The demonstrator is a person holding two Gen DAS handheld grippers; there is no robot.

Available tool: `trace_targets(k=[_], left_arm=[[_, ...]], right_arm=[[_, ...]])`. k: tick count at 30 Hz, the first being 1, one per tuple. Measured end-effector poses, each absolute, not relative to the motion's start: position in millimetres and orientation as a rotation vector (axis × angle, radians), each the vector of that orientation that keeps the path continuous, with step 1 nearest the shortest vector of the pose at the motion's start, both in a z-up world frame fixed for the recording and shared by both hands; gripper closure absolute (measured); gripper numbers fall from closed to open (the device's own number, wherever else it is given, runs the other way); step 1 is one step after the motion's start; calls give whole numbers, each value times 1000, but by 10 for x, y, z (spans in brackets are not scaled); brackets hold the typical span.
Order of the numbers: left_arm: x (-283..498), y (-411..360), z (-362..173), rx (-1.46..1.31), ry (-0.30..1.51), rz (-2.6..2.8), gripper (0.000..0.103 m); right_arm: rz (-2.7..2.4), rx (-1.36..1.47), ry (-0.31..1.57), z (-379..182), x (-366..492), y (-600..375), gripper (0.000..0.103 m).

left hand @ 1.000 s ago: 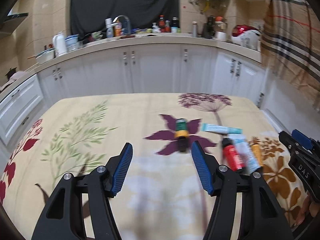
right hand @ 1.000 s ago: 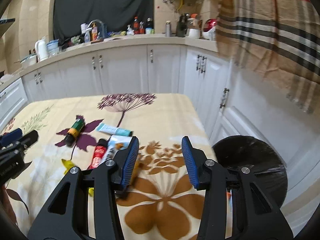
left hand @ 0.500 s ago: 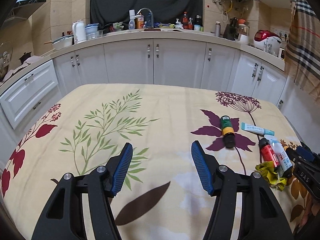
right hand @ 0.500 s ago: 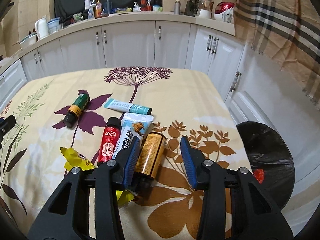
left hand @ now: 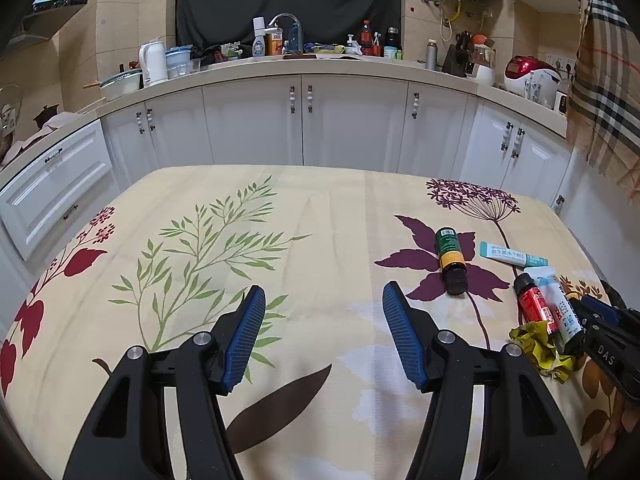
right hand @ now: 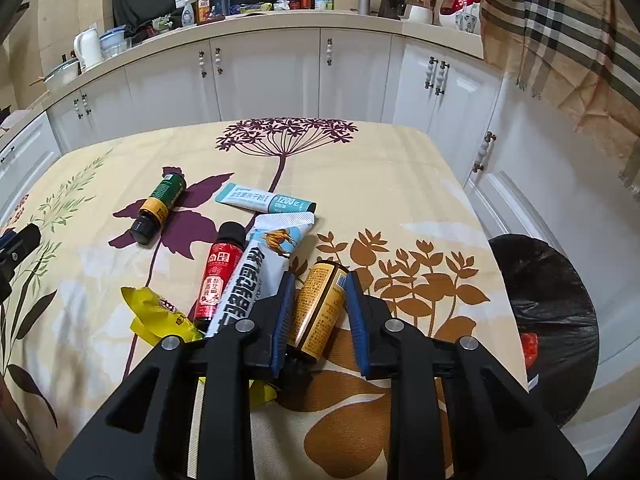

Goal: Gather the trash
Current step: 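Return the right tool to the table and grasp the gold can, then grasp the yellow wrapper with the left tool while the right tool lifts the gold can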

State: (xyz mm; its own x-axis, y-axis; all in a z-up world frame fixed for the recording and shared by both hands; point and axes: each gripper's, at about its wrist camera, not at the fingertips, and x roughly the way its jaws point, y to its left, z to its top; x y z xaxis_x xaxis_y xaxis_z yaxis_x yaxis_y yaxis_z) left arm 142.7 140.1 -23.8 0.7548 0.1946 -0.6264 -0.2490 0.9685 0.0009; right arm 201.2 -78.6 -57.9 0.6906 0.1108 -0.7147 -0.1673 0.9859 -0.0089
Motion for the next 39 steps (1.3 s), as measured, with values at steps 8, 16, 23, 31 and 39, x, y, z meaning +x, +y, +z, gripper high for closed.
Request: trace_targets(k=[8,16,23,31,39], left_arm=[[1445,1326,-273,-80,682,236,43],[1468,1143,-292,-74,690,194,43],[1481,846,-303,-63,703,128,43],[1457,426,-291,-34,709,47,43],[1536,142,-351,-23,730,-3,41]], right_arm=[[162,-62,756,-524,1942,-832,81],[153,-57,724,-448,1881,-919,82],[133,-48,700,-391,1817,-1083,82],[105,-28,687,-386,1740,-1320,82],[80,2,677,-383,1659,-1550,83]])
